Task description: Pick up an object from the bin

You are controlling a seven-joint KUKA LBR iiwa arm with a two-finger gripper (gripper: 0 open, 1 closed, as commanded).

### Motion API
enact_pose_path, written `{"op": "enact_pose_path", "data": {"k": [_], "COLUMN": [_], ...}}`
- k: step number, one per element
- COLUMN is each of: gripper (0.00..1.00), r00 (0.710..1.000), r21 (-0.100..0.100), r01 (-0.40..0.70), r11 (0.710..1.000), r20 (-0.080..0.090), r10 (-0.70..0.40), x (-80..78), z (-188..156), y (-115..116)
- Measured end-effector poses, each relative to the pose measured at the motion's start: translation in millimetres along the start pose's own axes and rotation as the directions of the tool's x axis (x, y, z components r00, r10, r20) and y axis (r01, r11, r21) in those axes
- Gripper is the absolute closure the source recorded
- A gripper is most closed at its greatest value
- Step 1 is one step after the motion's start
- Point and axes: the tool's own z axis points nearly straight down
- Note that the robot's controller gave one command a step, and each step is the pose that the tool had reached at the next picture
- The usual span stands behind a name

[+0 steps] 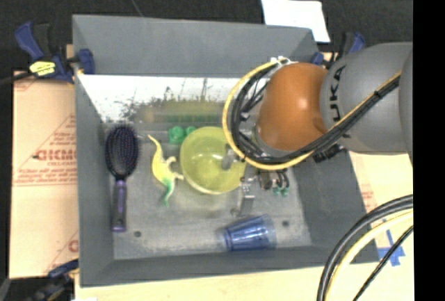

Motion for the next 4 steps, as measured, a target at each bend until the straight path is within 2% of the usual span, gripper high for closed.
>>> {"op": "enact_pose_path", "data": {"k": [2,3,4], "gripper": [0.00,1.00,1.00], "r00": [1.000,0.971,0.972], "r21": [0.000,-0.001,-0.001], "r01": [-0.006,0.237,0.236], "r11": [1.000,0.971,0.972], "r20": [-0.004,0.000,0.000], "r10": [0.006,-0.237,-0.236], "x": [-2.5,16.7,16.6], "z": [-10,68,68], "y": [-5,-2,-2]}}
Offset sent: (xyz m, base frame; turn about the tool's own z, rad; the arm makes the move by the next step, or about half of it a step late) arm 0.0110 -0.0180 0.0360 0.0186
